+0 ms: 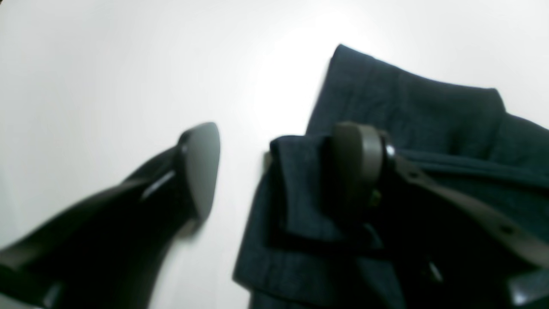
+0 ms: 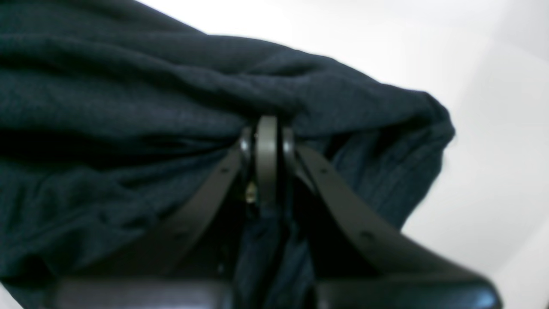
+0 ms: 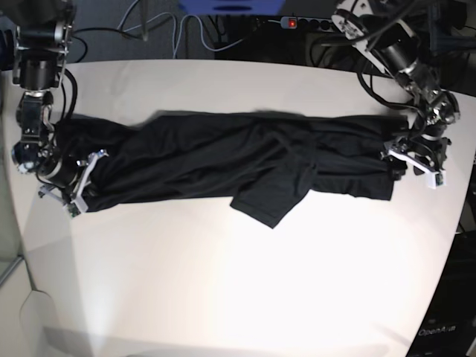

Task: Fold the T-shirt properly
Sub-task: 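Grasp the shirt end with the right gripper and stretch it from the left gripper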

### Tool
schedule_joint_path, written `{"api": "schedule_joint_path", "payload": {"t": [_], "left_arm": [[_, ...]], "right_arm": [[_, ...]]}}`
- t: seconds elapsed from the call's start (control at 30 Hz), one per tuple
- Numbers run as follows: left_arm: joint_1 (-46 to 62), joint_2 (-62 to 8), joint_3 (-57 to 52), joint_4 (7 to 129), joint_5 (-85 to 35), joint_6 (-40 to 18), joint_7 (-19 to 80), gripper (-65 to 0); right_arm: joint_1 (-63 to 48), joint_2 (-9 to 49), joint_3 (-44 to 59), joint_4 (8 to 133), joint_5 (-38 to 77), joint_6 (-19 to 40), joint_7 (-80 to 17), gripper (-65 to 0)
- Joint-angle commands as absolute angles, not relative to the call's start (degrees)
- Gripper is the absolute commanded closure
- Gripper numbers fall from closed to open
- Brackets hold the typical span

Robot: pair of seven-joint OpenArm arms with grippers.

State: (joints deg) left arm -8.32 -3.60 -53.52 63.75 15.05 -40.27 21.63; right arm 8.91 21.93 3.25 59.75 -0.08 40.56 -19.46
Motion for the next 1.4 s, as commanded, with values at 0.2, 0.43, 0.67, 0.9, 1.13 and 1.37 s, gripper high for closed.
{"api": "schedule_joint_path", "payload": {"t": [0.2, 0.43, 0.67, 0.9, 1.13, 1.37], "left_arm": [[-8.66, -2.68, -53.41, 62.37, 19.21, -40.00, 29.41, -39.2], [-8.31, -2.77, -55.69, 62.37, 19.47, -40.00, 29.05, -39.2], [-8.31, -3.21, -56.66, 62.46, 19.30, -40.00, 29.32, -39.2], [-8.31, -3.03, -56.75, 62.99, 19.12, -40.00, 28.97, -39.1], [-8.84, -2.68, -56.66, 63.08, 19.03, -40.00, 28.88, -39.0], [-8.84, -2.95, -56.40, 63.08, 19.03, -40.00, 28.88, -38.9]], "right_arm": [[12.70, 23.87, 3.03, 53.58, -5.58, 40.00, -25.89, 0.0], [12.70, 24.66, 3.12, 51.12, -5.67, 40.00, -22.64, 0.0], [11.82, 24.66, 3.21, 49.36, -5.67, 40.00, -22.20, 0.0], [6.55, 24.40, 3.56, 57.63, -5.67, 40.00, -19.21, 0.0], [3.12, 22.81, 3.65, 65.71, -5.58, 40.00, -17.10, 0.0], [2.77, 22.73, 3.74, 69.05, -5.58, 40.00, -16.57, 0.0]]}}
